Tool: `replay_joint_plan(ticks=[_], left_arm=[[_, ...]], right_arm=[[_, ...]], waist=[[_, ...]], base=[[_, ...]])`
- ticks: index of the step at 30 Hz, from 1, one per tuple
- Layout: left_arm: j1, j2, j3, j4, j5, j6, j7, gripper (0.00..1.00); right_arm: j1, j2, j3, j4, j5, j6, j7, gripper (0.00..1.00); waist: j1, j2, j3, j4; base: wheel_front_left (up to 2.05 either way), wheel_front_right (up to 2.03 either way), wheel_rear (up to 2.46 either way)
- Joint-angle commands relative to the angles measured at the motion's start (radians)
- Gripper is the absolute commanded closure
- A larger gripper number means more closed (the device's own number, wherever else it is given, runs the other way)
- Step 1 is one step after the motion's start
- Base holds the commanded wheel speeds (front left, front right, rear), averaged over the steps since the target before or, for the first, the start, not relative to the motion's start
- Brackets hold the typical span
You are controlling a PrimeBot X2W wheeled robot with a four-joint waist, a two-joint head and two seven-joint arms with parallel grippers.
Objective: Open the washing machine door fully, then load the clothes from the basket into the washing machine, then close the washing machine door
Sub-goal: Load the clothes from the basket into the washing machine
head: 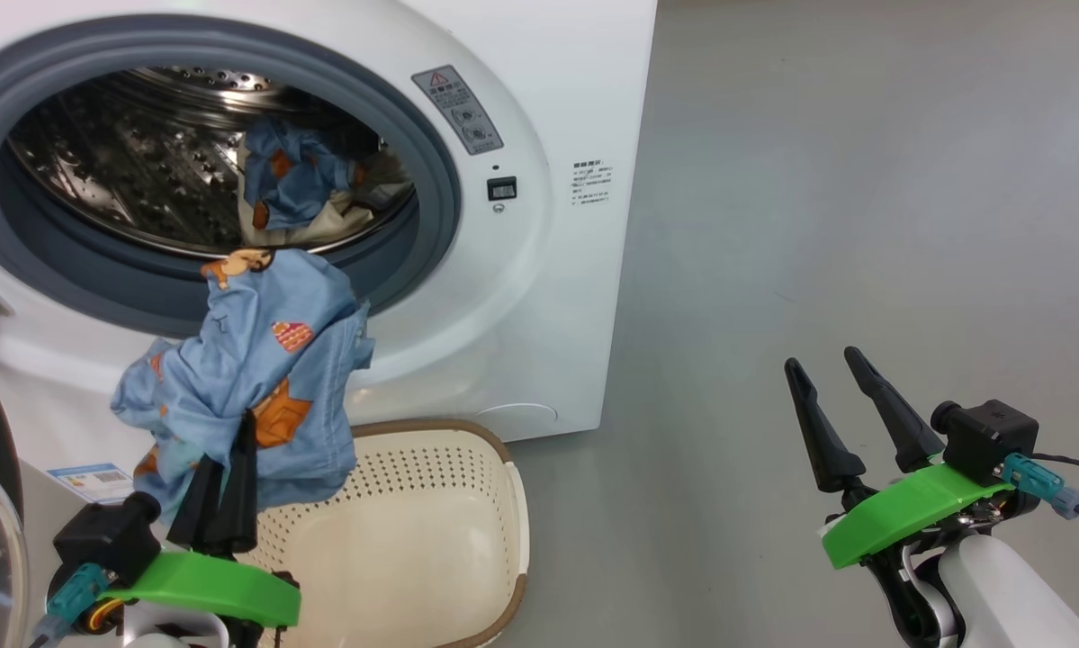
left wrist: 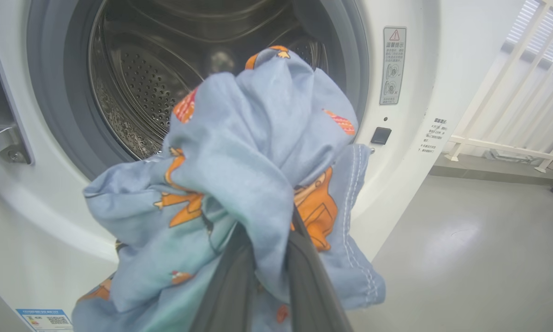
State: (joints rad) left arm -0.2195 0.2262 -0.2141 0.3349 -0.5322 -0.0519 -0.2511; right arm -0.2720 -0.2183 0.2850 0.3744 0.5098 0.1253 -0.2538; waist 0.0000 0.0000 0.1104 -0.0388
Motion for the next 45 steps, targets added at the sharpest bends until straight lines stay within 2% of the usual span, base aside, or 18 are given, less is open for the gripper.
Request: replay_joint_plan(ticks=[1,10,18,35,45], left_arm=[[-0.021,0.019,0.041,-0.025,0.009,0.004,-0.011,1.00],[-0.081,0.028,0.033,-0.005,0.013,-0.004,-0.006,1.00],[-0.232,0.057,0.042,0.055,0.019,-0.010,0.002,1.00],[-0.749,0.133,0.044,0.523,0.033,-0.059,-0.005,1.00],[-1.026,0.173,0.023,0.679,0.072,-0.069,-0.010,1.00]], right_arm=[[-0.003,-0.009,0.015,-0.025,0.005,0.005,-0.008,0.00],[-0.014,-0.008,0.022,-0.025,0.002,0.005,-0.008,0.00],[-0.039,-0.004,0.025,-0.034,-0.004,0.005,-0.008,0.00],[-0.118,0.037,-0.006,-0.090,-0.061,0.005,-0.008,0.00],[-0.144,0.092,-0.023,-0.133,-0.095,0.005,-0.008,0.00]], waist=[[0.0000,0.0000,0.001,0.000],[0.0000,0.0000,0.015,-0.007],[0.0000,0.0000,0.077,-0.033],[0.0000,0.0000,0.380,-0.121],[0.0000,0.0000,0.566,-0.181]], base=[[0.00,0.00,0.00],[0.00,0.00,0.00],[0.00,0.00,0.00],[0.00,0.00,0.00],[0.00,0.00,0.00]])
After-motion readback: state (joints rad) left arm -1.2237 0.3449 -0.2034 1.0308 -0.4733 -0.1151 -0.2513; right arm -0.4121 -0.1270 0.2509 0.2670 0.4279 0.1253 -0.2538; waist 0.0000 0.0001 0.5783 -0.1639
